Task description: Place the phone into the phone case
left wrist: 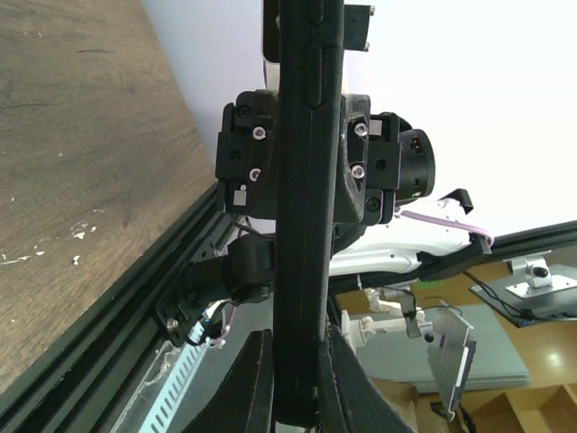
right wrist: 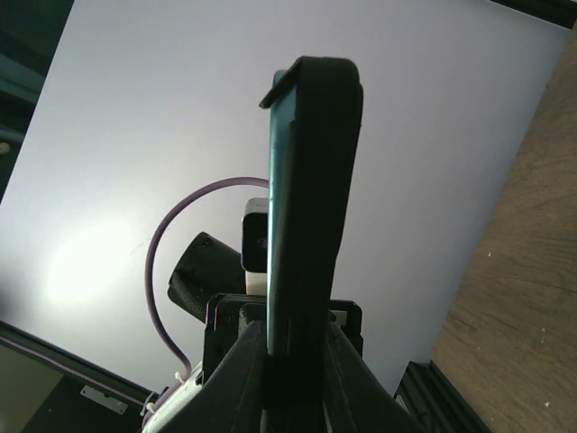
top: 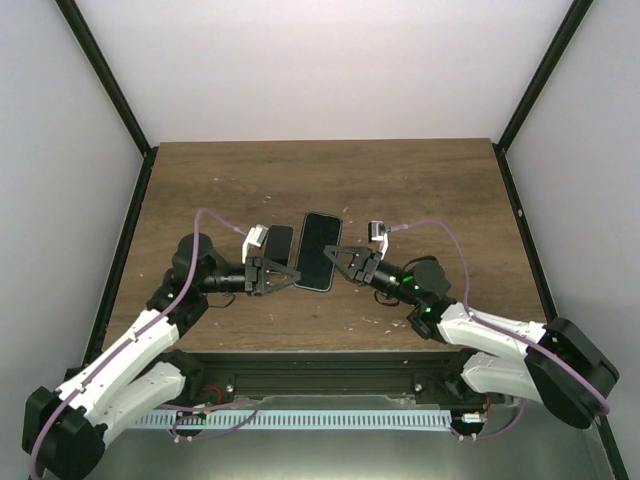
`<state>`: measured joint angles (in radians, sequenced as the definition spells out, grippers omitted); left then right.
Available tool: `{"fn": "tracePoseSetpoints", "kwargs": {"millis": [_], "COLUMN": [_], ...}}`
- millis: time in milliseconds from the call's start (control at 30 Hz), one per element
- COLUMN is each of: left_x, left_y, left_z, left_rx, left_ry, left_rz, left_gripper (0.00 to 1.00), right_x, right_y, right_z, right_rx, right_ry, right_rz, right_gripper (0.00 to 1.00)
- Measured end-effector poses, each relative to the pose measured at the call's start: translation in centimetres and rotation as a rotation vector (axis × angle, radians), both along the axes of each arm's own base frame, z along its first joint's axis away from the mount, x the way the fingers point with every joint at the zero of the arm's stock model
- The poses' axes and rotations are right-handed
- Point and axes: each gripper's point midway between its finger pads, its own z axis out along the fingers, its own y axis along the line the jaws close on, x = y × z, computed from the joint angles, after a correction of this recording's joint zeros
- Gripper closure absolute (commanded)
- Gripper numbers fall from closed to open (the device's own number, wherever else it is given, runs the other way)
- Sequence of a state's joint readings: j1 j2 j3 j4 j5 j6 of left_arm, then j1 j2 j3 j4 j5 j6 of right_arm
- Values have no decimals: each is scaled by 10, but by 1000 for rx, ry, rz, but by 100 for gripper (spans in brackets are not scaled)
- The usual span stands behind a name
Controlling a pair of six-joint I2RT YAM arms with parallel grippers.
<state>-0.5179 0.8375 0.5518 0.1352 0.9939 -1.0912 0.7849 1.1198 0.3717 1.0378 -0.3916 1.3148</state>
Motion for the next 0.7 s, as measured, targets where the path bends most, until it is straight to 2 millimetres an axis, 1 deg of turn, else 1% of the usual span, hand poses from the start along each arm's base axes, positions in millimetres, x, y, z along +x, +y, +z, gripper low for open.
{"fn": "tracePoseSetpoints", "kwargs": {"millis": [133,167,200,267,367,400,467,533,700], "left_x": [2,3,4,5,5,5,6,6,10], "left_y": [0,0,0,0,1,1,1,1,-1], "left_z": [-4,-6,-7,-11,-16,-17,-16,-12,-5], "left_rx": [24,34,46,69,95,98,95,84,62], "left_ry": [-27,-28,-26,-20,3,13,17,10,-16], "left_rz": [-1,2,4,10,17,20,26,29,31], "left_gripper": [98,97,94,78,57,53,51,51,57], "right_x": [2,3,3,5,3,1,-5,-12,-31], "right_y": [0,0,0,1,2,3,6,8,14], "right_z": [-4,-5,-7,-11,-14,-15,-19,-21,-25], "right_rx": [-8,-13,-19,-35,-52,-62,-88,-106,-142], "right_ry": [21,23,26,35,18,6,-19,-46,-111], "right_rz": [-2,-4,-8,-13,-9,1,34,71,173], "right_gripper": [88,89,90,90,90,90,90,90,90]}}
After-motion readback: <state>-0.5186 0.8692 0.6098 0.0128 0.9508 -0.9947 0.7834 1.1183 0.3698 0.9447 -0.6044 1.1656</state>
